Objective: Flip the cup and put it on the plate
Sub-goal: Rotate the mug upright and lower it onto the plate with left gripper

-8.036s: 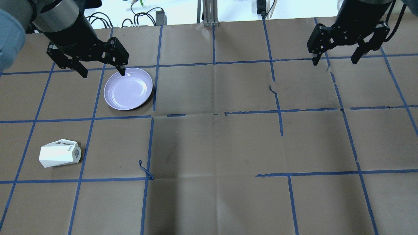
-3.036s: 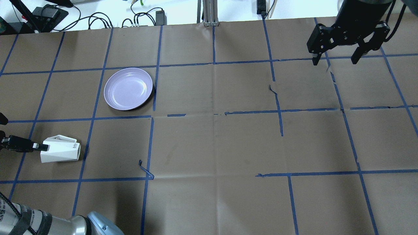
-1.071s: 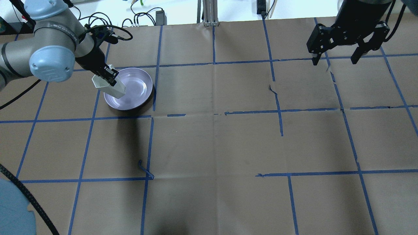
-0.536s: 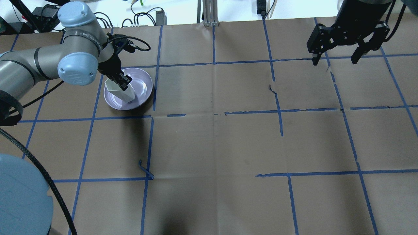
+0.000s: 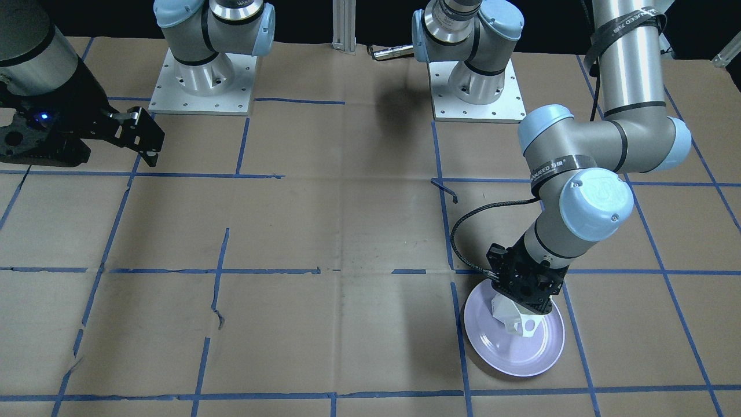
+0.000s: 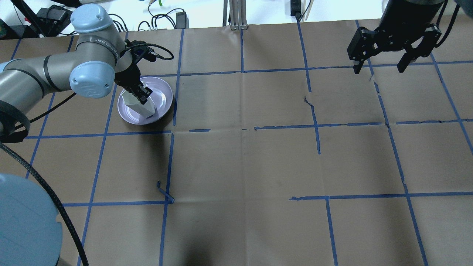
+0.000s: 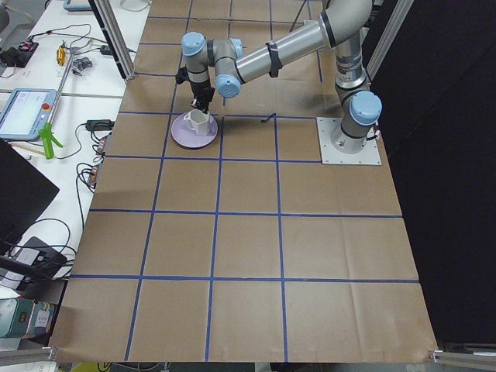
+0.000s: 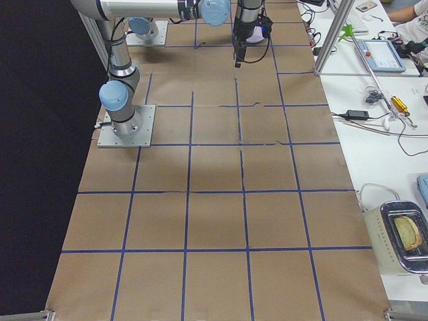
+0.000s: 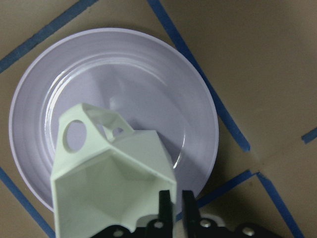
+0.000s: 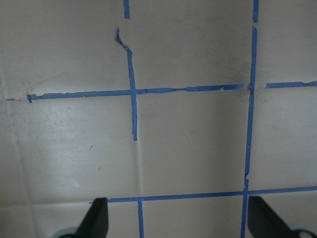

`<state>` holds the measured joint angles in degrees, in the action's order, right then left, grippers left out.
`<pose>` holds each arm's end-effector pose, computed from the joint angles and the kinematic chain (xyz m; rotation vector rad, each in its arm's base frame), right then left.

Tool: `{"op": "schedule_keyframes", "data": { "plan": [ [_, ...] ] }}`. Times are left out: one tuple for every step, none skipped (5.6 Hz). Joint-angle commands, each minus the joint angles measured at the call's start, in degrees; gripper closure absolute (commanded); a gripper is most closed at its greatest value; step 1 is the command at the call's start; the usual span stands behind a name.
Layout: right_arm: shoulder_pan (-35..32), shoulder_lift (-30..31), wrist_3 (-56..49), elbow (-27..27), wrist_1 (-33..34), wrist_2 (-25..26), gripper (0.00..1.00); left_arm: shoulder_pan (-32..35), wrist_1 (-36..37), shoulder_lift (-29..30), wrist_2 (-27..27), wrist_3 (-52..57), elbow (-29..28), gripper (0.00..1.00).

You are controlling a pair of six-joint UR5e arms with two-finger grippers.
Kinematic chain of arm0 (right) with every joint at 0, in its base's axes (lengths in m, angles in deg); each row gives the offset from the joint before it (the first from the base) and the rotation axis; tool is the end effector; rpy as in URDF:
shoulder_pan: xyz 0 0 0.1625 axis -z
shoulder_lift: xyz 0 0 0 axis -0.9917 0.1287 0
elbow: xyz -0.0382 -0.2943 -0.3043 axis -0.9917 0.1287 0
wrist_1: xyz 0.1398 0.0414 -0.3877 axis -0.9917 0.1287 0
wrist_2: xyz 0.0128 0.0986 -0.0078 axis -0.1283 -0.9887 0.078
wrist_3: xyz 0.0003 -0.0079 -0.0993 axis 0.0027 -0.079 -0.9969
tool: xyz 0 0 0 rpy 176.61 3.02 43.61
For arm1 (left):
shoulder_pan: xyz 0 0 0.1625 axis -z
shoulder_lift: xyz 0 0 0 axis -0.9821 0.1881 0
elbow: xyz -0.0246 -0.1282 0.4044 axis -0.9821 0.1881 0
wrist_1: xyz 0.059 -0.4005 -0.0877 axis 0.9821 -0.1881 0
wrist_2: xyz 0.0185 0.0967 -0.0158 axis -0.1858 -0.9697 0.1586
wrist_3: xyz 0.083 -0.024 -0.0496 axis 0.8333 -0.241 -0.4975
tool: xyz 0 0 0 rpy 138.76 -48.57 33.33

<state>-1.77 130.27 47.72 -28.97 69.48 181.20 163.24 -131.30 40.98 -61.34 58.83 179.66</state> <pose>0.0780 -0.5334 0.4963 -0.0598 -3.1111 -0.1328 -0.0666 -0.6219 0.2696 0.8941 2.9919 0.0434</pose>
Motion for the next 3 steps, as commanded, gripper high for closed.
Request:
{"op": "schedule_keyframes", "data": {
  "plan": [
    [0.0,0.0,0.0,0.0,0.0,0.0,0.00,0.1,-0.8,-0.6,-0.1,-0.7,-0.8,0.02],
    [0.0,0.0,0.0,0.0,0.0,0.0,0.00,0.6,-1.8,-2.2,0.2,-5.2,-1.1,0.02],
    [0.0,0.0,0.0,0.0,0.0,0.0,0.00,0.8,-7.3,-4.0,0.4,-10.6,-3.2,0.02]
  ]
}}
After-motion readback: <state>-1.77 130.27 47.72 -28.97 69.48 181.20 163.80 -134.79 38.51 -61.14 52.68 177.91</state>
